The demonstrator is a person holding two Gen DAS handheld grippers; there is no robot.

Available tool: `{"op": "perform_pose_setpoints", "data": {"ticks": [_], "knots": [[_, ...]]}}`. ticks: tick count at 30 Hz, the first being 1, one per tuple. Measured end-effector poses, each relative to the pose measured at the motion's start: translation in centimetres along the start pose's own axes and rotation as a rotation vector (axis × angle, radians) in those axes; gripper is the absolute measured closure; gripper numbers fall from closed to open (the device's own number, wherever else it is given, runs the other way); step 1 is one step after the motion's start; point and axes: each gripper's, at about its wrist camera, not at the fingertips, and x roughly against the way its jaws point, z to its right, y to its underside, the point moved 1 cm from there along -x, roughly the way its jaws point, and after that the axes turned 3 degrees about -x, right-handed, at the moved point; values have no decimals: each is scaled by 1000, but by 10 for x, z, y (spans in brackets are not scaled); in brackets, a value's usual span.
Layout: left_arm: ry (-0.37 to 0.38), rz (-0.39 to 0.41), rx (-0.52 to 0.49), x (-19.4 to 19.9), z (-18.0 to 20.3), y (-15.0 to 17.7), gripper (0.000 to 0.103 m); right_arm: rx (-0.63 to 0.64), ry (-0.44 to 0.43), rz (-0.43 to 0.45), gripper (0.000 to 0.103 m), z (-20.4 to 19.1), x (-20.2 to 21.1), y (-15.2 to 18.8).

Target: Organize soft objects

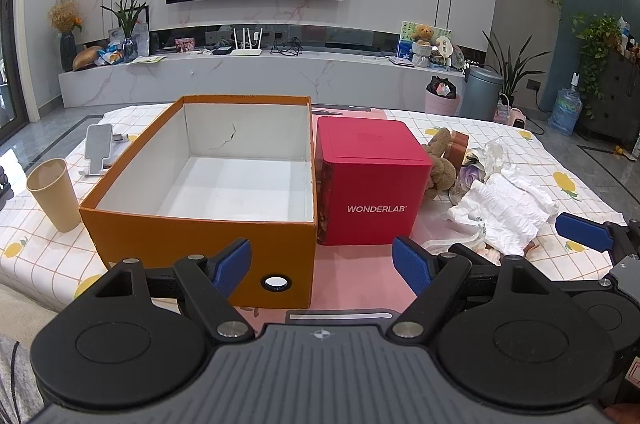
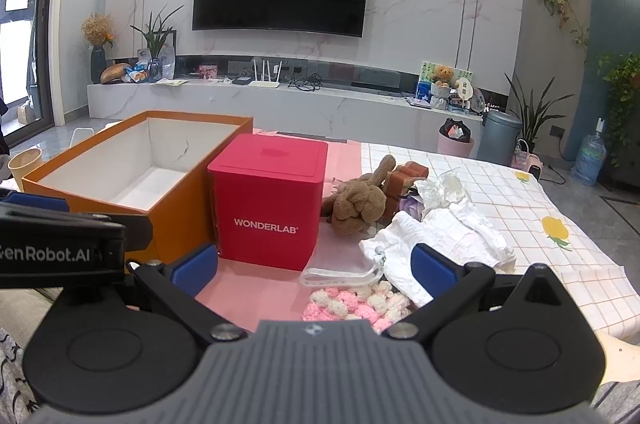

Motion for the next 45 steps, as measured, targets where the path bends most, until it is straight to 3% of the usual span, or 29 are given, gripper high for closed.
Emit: {"op": "perform_pose_setpoints", "data": {"ticks": [25,30,38,42,45], "knots": [[-5,-3,9,0,-2,1,9,6,12,-2,3,0,-1,1],[-15,70,0,9,3,2,9,-12,9,9,3,2,1,-1],[34,131,1,13,19,-22,9,-198,-10,-39,2,40,-6,-6],[43,121,9,4,25,-33,9,-211,45,-20,2,70,-9,-22],[79,91,-3,-9,35,-36,9,-180,60,-59,2,97,-25,-38]]}}
